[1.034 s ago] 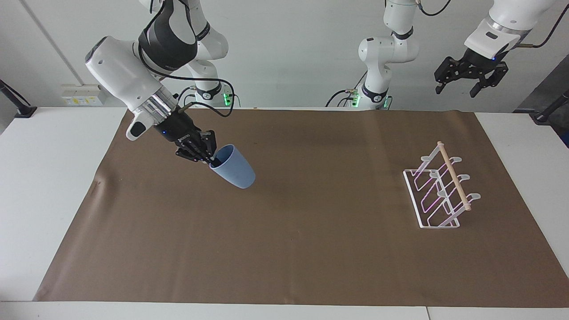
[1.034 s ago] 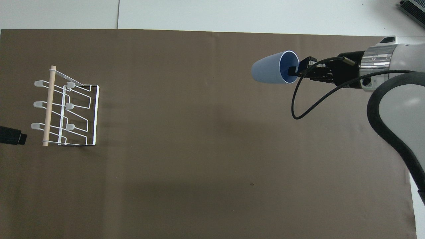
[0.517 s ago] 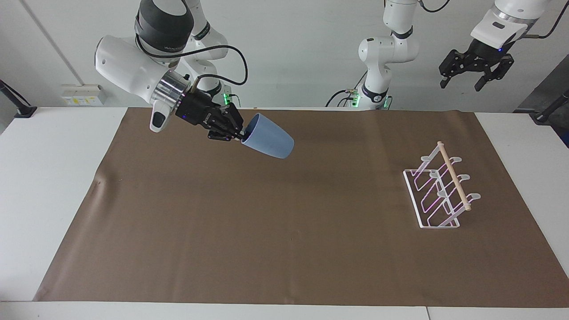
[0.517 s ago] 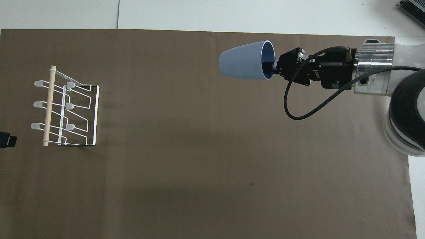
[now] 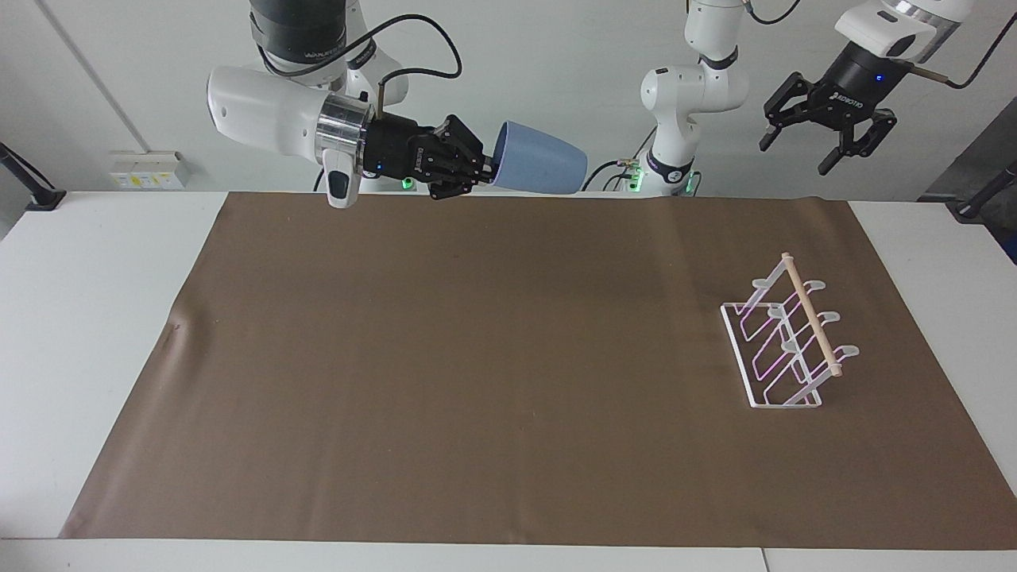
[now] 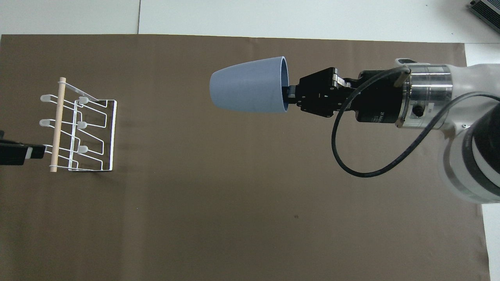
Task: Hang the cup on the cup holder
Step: 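Lift the blue cup and carry it sideways toward the rack, then hold the cup still while the left gripper reaches its base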
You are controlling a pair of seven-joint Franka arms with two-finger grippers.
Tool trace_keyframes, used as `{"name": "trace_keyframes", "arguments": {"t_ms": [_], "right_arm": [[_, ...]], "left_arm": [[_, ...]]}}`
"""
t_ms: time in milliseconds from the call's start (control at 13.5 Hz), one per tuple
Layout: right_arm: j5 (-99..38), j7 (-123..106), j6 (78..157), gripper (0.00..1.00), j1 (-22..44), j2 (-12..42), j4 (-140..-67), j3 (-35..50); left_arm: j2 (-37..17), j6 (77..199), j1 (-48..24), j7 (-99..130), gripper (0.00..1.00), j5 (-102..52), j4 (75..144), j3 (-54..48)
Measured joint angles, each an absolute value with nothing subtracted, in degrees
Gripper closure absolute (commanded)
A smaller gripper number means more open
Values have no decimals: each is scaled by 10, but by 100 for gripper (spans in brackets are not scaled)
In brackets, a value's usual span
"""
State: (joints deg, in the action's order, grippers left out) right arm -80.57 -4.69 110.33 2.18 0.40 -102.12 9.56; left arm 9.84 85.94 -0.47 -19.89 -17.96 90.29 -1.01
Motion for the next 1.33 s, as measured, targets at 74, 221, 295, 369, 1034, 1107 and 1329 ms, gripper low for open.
{"name": "trace_keyframes", "arguments": {"t_ms": [74, 221, 295, 369, 1034, 1107, 1329], "right_arm": [[-830, -56, 1103, 100, 19, -1, -1039, 95], [-903, -75, 1104, 100, 17, -4, -1071, 94], [-931, -87, 1105, 100, 18, -3, -1084, 94], [-948, -97, 1105, 100, 18, -2, -1094, 94], [-970, -151, 1183, 100, 75, 5, -1108, 96], [-970, -152, 1183, 100, 75, 5, -1108, 95], [-970, -158, 1183, 100, 75, 7, -1109, 95]], "left_arm": [[98, 868, -5, -216, 0, -206, 903, -12], [98, 885, -5, -266, 0, -257, 903, -16], [97, 892, -6, -295, 0, -280, 903, -18], [97, 894, -6, -322, 0, -298, 903, -21], [87, 954, -13, -533, 0, -407, 913, -77], [79, 962, -13, -563, 0, -413, 916, -77], [55, 987, -17, -633, 0, -419, 918, -77]]}}
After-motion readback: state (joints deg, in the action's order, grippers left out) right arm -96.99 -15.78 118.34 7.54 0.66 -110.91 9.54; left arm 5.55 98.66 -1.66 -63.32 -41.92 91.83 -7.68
